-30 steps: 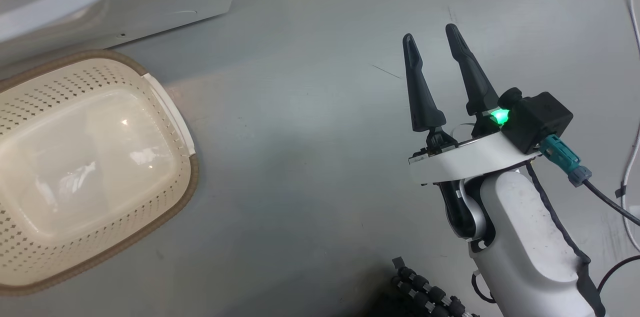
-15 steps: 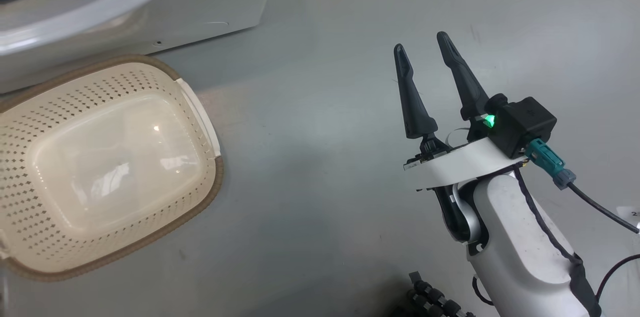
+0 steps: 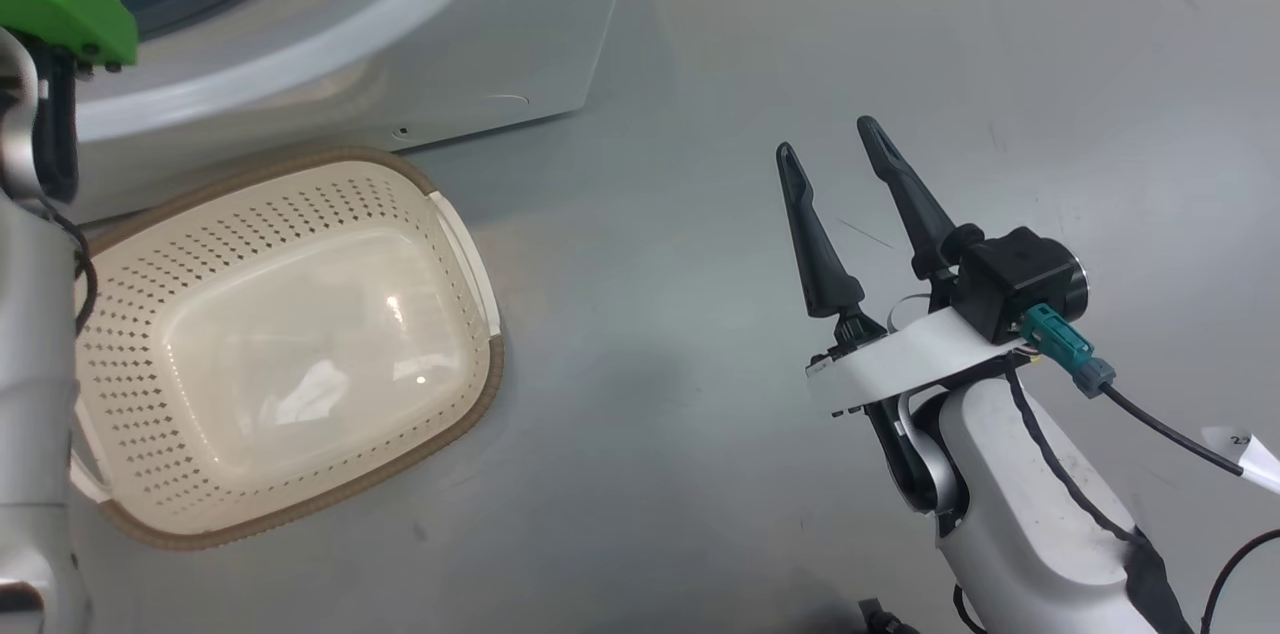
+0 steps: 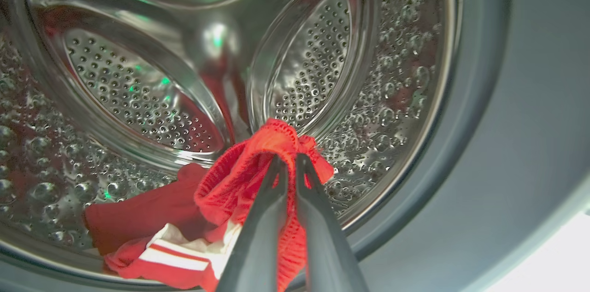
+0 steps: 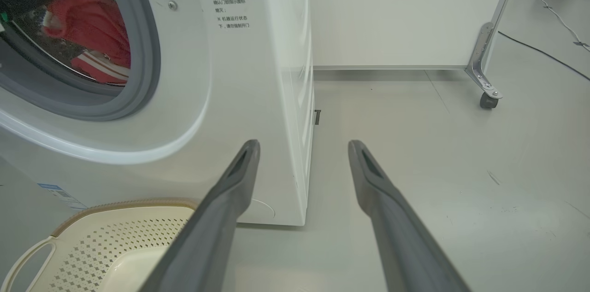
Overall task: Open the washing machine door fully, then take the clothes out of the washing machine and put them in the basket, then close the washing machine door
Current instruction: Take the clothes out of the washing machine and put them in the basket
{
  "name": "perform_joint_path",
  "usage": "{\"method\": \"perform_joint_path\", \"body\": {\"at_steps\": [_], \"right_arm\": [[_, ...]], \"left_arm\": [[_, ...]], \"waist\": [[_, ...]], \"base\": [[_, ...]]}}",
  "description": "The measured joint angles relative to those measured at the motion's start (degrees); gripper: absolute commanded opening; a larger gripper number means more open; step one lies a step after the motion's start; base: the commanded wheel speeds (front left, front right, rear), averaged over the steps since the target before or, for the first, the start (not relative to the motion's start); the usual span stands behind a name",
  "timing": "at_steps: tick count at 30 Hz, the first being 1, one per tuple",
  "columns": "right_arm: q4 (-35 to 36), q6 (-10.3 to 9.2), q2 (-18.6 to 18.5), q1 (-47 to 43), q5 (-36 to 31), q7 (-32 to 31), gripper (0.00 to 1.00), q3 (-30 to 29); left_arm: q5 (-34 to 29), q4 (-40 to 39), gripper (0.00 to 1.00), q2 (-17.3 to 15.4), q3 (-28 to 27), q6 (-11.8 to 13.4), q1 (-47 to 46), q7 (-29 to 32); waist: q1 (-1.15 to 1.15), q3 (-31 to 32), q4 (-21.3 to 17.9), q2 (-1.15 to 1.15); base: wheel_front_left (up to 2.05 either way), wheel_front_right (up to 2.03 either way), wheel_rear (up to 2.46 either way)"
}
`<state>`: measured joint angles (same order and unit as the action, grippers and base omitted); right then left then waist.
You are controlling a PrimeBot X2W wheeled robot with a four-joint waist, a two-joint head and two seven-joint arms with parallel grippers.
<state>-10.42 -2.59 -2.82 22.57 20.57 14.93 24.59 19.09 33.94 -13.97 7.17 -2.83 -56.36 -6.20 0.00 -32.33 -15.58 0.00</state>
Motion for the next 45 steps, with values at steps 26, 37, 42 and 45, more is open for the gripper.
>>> {"method": "perform_joint_path", "body": {"at_steps": [26, 37, 42, 45], "right_arm": [[-4.33, 1.52, -0.04, -7.45, -1.6, 0.0, 1.0, -2.79], [-5.8, 2.03, -0.03, -10.68, -1.65, 0.0, 1.0, -3.66], [-5.97, 2.21, -0.03, -11.79, -2.09, 0.0, 1.0, -4.04], [-5.9, 2.37, -0.04, -12.32, -2.13, 0.0, 1.0, -4.27]], "left_arm": [[0.46, -17.31, 0.0, 3.94, -0.1, 1.99, 18.62, -7.56], [-0.53, -26.86, 0.0, 4.36, -0.07, 3.61, 23.5, -8.03], [-0.54, -30.87, 0.0, 5.0, -0.05, 4.64, 25.98, -8.06], [-0.57, -33.08, 0.0, 5.06, 0.02, 5.41, 27.59, -7.92]], "waist": [[0.0, 14.31, 5.8, 0.0], [0.0, 20.12, 6.93, 0.0], [0.0, 22.2, 7.18, 0.0], [0.0, 23.01, 7.32, 0.0]], "base": [[0.0, 0.0, 0.0], [0.0, 0.0, 0.0], [0.0, 0.0, 0.0], [0.0, 0.0, 0.0]]}}
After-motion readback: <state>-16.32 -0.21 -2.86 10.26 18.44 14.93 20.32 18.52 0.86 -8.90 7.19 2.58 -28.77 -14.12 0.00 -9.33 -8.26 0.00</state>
